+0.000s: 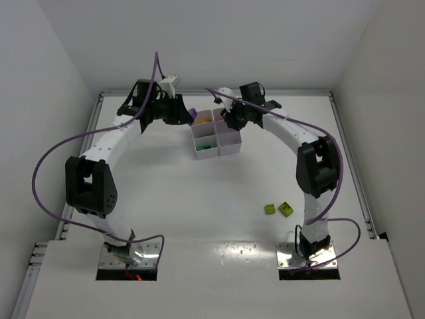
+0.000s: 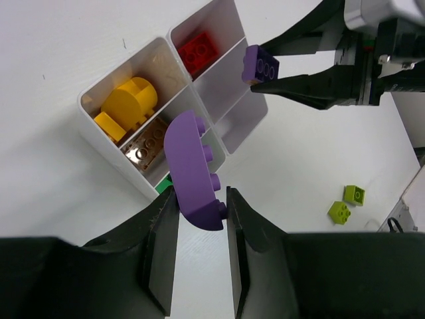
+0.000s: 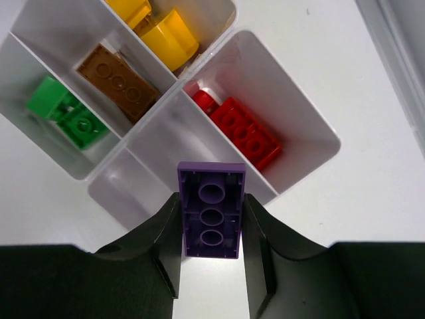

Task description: Sort the legos into containers by color

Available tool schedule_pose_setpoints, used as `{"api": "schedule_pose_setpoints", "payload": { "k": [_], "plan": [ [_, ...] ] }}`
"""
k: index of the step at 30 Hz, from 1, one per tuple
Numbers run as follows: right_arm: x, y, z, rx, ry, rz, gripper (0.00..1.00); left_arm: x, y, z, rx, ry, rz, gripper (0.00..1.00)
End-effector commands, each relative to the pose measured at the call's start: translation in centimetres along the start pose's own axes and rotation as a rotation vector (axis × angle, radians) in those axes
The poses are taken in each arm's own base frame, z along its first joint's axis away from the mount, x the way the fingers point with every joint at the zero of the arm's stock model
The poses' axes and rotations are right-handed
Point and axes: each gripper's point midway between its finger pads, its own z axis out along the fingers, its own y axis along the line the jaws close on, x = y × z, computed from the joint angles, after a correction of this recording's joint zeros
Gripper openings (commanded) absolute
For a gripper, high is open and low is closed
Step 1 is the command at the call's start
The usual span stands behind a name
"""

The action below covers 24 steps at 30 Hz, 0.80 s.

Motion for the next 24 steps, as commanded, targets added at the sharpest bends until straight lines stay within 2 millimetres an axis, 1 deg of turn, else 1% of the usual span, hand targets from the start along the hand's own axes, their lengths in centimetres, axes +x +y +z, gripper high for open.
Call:
{"api": "schedule_pose_setpoints", "payload": {
  "k": [1,3,6,7,10,11,14,17,18,19,20,22,23,24],
  "plan": [
    [-2.7,-1.8,-0.6,0.065,-0.084,-0.183,0.05,-1.9,-1.4,-1.0,0.034,-0.064,0.03,0.0],
    [-2.7,-2.0,-0.7,0.074,-0.078,-0.209,0.06,-2.1,-1.0,-1.2,0.027,-0.069,0.027,0.0],
    [-2.7,-2.2,-0.7,0.075,-0.077,-0.239,0.08,-2.1,-1.0,-1.2,0.027,-0.069,0.027,0.0],
    [-3.0,-1.8,-0.6,0.069,-0.08,-0.254,0.08,-2.1,-1.0,-1.2,0.027,-0.069,0.027,0.0],
    [-2.1,-1.4,-0.2,0.058,-0.064,-0.26,0.1,-2.1,-0.9,-1.2,0.018,-0.071,0.026,0.0],
    [-2.2,-1.3,-0.2,0.051,-0.07,-0.271,0.1,-2.1,-0.9,-1.2,0.018,-0.071,0.026,0.0],
    [-1.4,-0.9,0.1,0.039,-0.055,-0.275,0.16,-2.1,-0.9,-1.2,0.018,-0.071,0.017,0.0],
    [-1.2,-0.6,0.1,0.026,-0.053,-0.273,0.24,-2.1,-0.7,-0.9,0.019,-0.072,0.009,0.0],
    [-1.2,-0.6,0.1,0.026,-0.053,-0.273,0.3,-2.3,-0.8,-0.9,0.021,-0.079,0.014,0.0],
    [-0.9,-0.5,0.2,0.021,-0.046,-0.27,0.32,-2.1,-0.5,-0.6,0.019,-0.072,0.009,0.0],
    [-1.1,-0.6,0.2,0.028,-0.055,-0.273,0.35,-2.1,-0.5,-0.6,0.019,-0.072,0.009,0.0],
    [-1.4,-0.8,0.2,0.036,-0.066,-0.277,0.38,-2.1,-0.5,-0.6,0.019,-0.072,0.009,0.0],
    [-1.3,-0.3,0.7,0.024,-0.061,-0.289,0.39,-1.9,-0.3,-0.3,0.017,-0.065,0.004,0.0],
    [-1.3,-0.3,0.7,0.024,-0.061,-0.289,0.39,-1.9,-0.3,-0.3,0.017,-0.064,0.004,0.0]
  ]
}}
